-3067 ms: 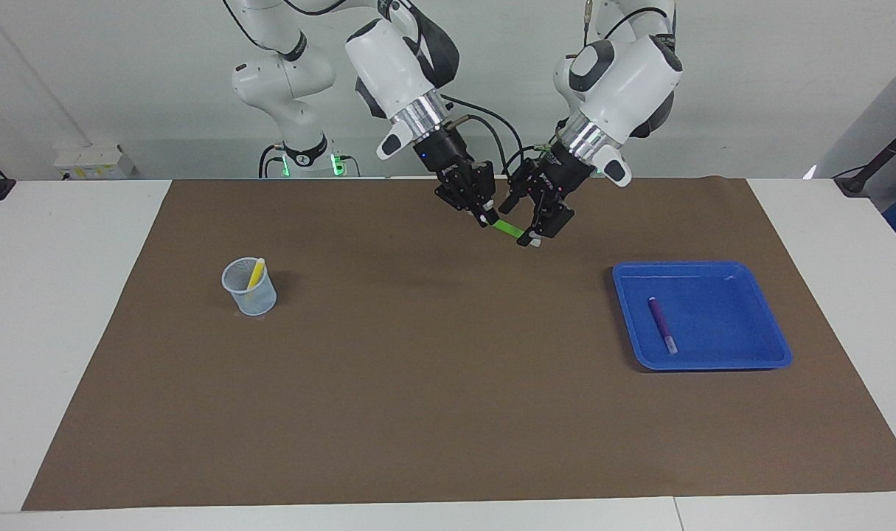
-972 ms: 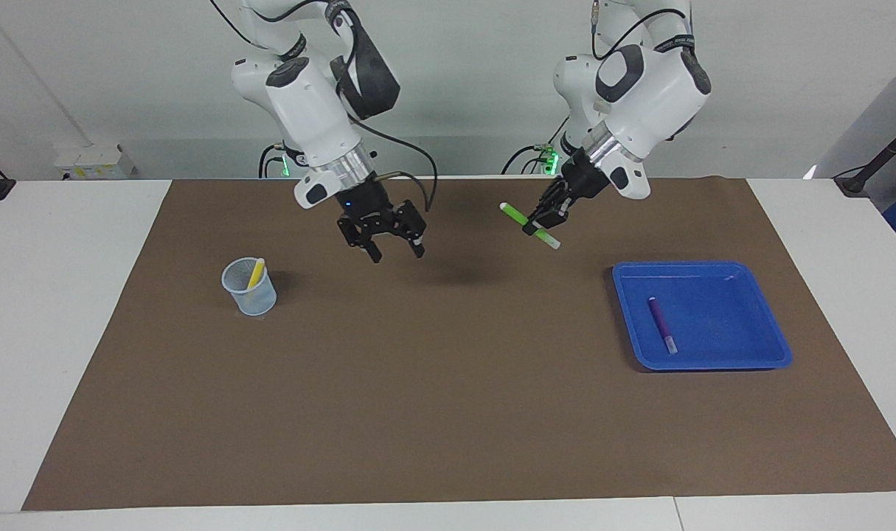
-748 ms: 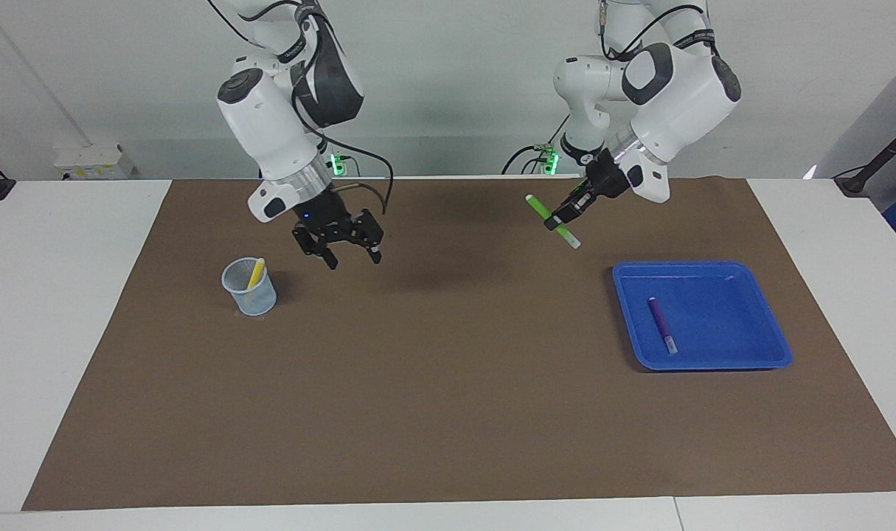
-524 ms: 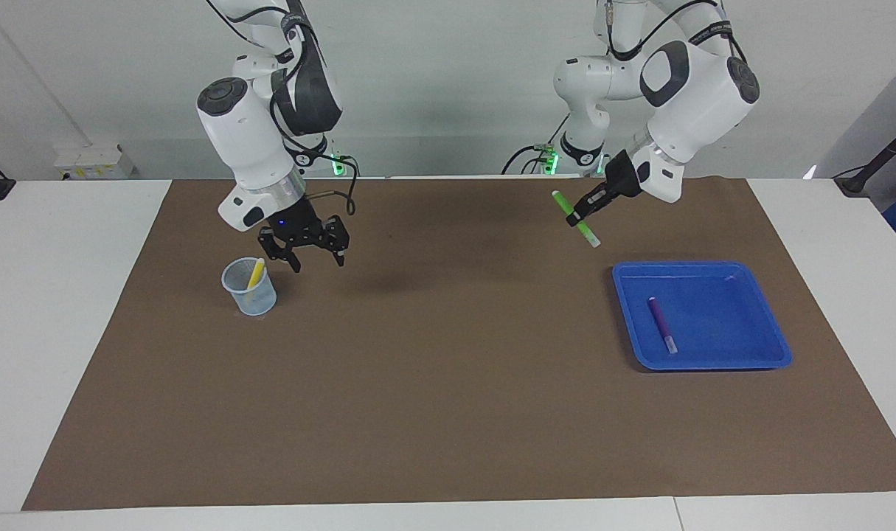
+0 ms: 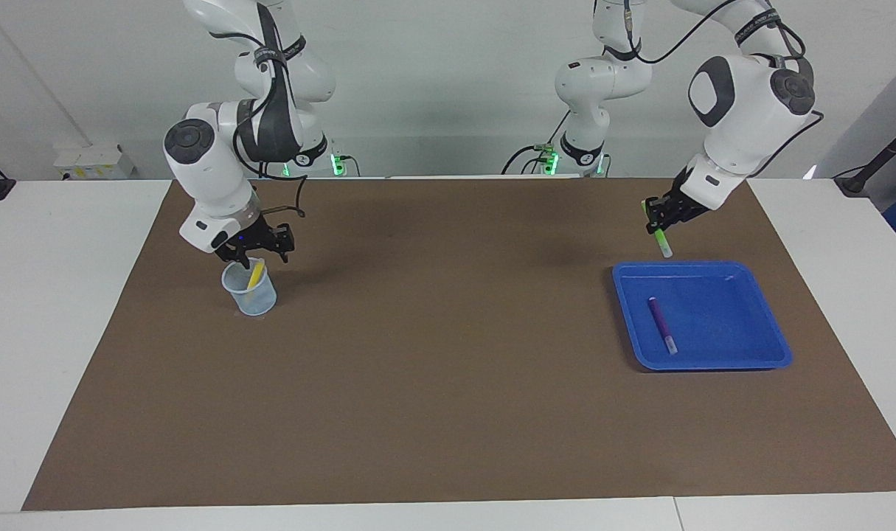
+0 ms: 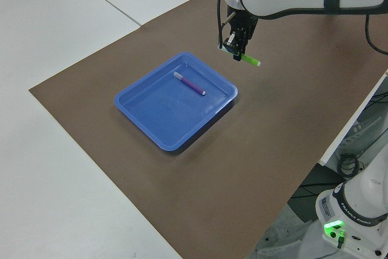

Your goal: Right arm passes pens to left for tray arrangement

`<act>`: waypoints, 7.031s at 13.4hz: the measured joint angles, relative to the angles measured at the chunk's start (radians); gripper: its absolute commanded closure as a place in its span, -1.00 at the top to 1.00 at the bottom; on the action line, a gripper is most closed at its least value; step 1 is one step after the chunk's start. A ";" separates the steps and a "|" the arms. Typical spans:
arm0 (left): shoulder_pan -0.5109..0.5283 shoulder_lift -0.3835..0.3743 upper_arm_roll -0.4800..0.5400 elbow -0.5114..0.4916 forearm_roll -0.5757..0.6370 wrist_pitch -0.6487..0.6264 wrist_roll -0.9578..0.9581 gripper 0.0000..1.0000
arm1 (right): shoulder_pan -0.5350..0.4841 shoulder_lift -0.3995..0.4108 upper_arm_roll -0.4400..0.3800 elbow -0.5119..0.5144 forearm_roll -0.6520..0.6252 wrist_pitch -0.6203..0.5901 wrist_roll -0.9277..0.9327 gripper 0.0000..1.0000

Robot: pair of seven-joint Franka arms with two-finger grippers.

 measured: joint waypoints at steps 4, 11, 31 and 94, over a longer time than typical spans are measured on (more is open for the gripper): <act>0.035 0.095 -0.001 0.009 0.059 0.129 0.036 -1.00 | -0.007 -0.013 0.007 -0.001 0.000 -0.029 0.278 0.14; 0.053 0.266 0.000 0.045 0.111 0.325 0.043 -1.00 | -0.036 0.006 0.006 -0.003 0.033 0.071 0.586 0.10; 0.110 0.406 -0.004 0.051 0.118 0.479 0.048 1.00 | -0.034 0.048 0.013 -0.002 0.053 0.075 0.695 -1.00; -0.419 -0.137 -0.088 -0.130 -1.051 0.333 -0.943 -1.00 | 0.660 -0.059 0.074 0.310 0.049 0.153 0.151 -1.00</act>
